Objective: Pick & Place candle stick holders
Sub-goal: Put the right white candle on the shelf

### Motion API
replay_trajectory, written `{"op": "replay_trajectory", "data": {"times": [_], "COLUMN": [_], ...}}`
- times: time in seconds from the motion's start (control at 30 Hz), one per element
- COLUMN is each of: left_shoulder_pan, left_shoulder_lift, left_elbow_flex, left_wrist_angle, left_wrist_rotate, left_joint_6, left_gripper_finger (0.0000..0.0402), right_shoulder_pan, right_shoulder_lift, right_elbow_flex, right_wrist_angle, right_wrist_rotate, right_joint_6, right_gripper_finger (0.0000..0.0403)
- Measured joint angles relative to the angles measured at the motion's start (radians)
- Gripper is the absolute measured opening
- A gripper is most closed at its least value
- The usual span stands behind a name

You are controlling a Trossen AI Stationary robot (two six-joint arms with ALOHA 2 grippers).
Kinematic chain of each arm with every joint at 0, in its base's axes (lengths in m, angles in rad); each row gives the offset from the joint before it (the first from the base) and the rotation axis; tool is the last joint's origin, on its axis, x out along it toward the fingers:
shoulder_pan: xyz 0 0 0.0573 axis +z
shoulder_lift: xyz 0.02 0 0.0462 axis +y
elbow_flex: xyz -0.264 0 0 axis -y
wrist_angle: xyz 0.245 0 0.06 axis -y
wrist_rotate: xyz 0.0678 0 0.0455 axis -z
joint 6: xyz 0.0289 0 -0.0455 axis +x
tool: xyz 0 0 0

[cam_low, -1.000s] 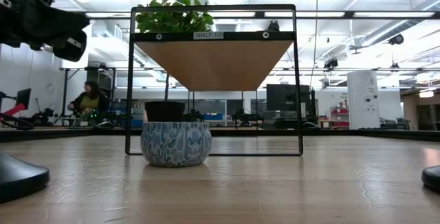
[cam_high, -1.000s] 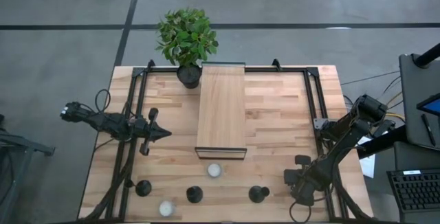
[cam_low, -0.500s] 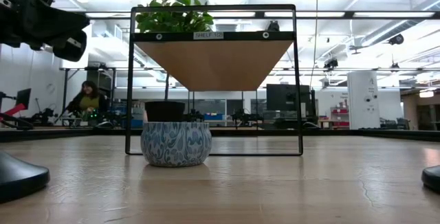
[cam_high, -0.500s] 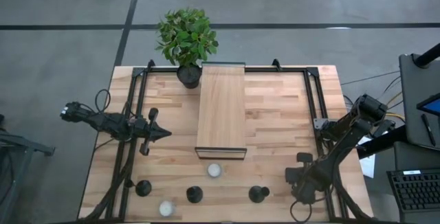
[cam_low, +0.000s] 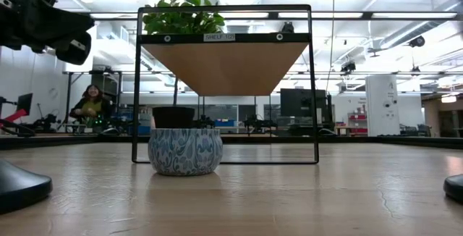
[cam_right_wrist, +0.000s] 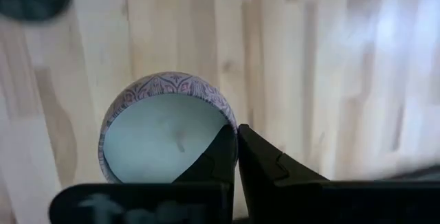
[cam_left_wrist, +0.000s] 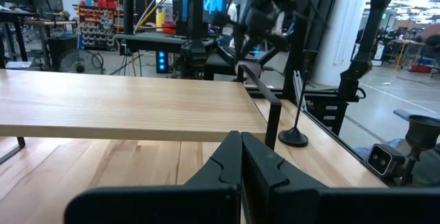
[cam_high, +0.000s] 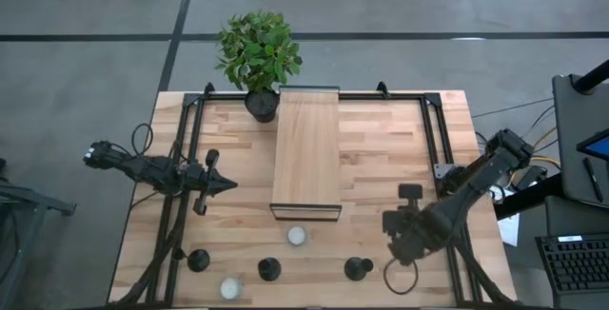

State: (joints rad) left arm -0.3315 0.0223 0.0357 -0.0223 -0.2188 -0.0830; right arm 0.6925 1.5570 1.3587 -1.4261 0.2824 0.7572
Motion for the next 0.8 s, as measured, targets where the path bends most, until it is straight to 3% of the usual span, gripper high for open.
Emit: {"op": "replay_trajectory", "data": {"times": [0.27, 0.53, 0.8], "left_shoulder_pan": [0.0, 0.0, 0.0], "left_shoulder_lift": [0.0, 0.0, 0.0], "left_elbow_flex": [0.0, 0.0, 0.0], "left_wrist_angle": [0.0, 0.0, 0.0], "left_wrist_rotate": [0.0, 0.0, 0.0], "left_joint_6": [0.0, 0.0, 0.0], "left_gripper_finger": [0.0, 0.0, 0.0], "right_shoulder_pan": [-0.201, -0.483, -0.747], "right_shoulder_lift": [0.0, 0.002, 0.013], "right_elbow_flex": [0.138, 0.239, 0.338], "right_wrist_angle": [-0.004, 0.01, 0.161], "right_wrist_rotate": [0.036, 0.035, 0.013], "right_joint_6": [-0.267, -0.55, -0.807], "right_gripper_finger": [0.0008, 0.0008, 0.0008]}}
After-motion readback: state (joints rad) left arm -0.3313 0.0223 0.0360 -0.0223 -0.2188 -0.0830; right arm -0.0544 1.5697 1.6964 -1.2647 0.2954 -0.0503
